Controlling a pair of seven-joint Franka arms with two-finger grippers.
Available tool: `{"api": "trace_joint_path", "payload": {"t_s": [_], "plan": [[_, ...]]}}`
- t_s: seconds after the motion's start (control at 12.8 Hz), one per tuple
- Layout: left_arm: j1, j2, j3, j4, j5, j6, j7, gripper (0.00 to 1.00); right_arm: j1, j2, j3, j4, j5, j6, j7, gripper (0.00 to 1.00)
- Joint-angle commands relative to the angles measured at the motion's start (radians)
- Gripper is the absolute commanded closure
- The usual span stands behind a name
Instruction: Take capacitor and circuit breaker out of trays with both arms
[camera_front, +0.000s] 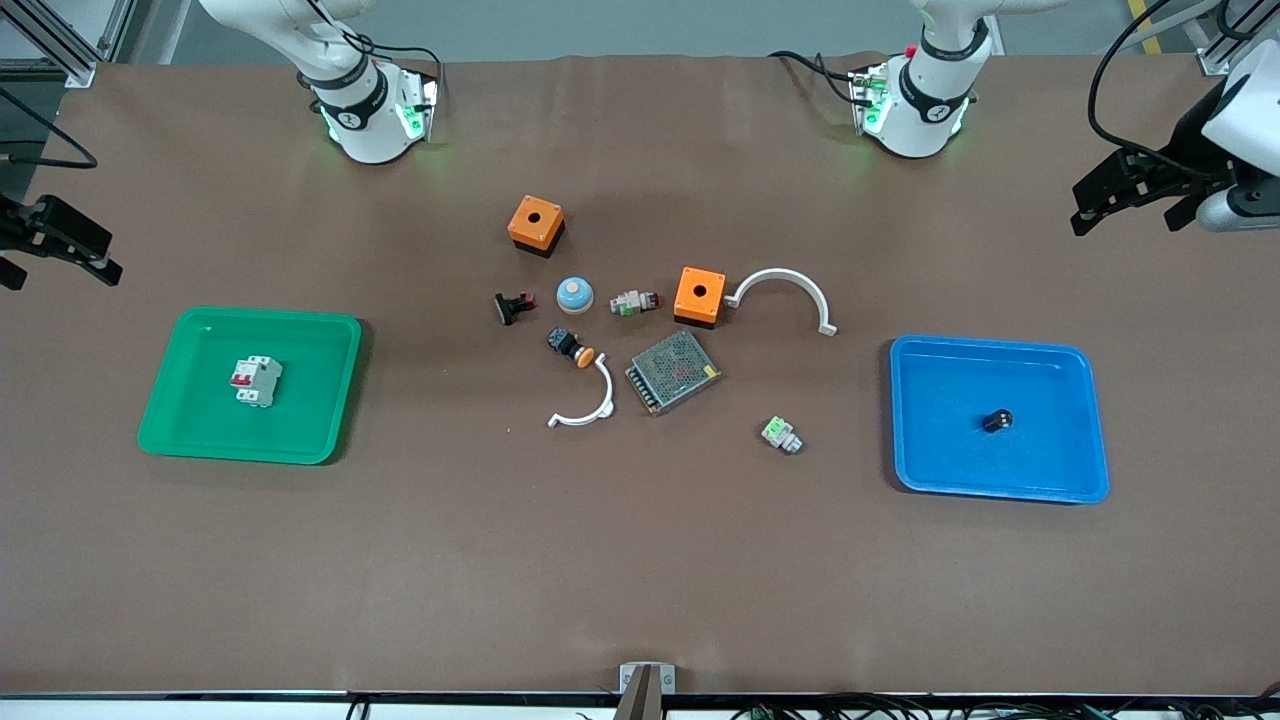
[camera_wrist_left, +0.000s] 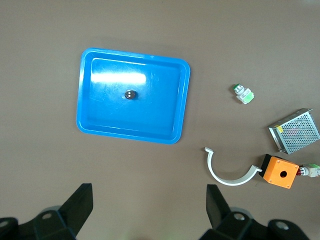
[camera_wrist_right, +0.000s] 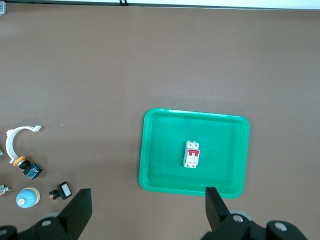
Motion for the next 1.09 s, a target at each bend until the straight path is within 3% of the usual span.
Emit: {"api": "trace_joint_path", "payload": {"t_s": [0.0,0.16,0.47,1.01], "plan": [[0.002,0.008,0.000,0.023,0.022,-0.018,0.013,0.00,0.017,-0.010,-0.009,-0.004,-0.013,-0.007,0.018,0.00],[0.006,0.016,0.002,0.025,0.022,-0.018,0.013,0.00,0.019,-0.008,-0.007,-0.004,-0.014,-0.007,0.018,0.00],[0.029,0.150,0.016,0.071,0.089,0.009,0.018,0.00,0.019,-0.008,-0.007,-0.004,-0.014,-0.007,0.015,0.00],[0.132,0.307,0.016,-0.151,0.092,0.351,-0.005,0.00,0.020,-0.005,-0.009,-0.004,-0.024,-0.001,0.018,0.00]]}}
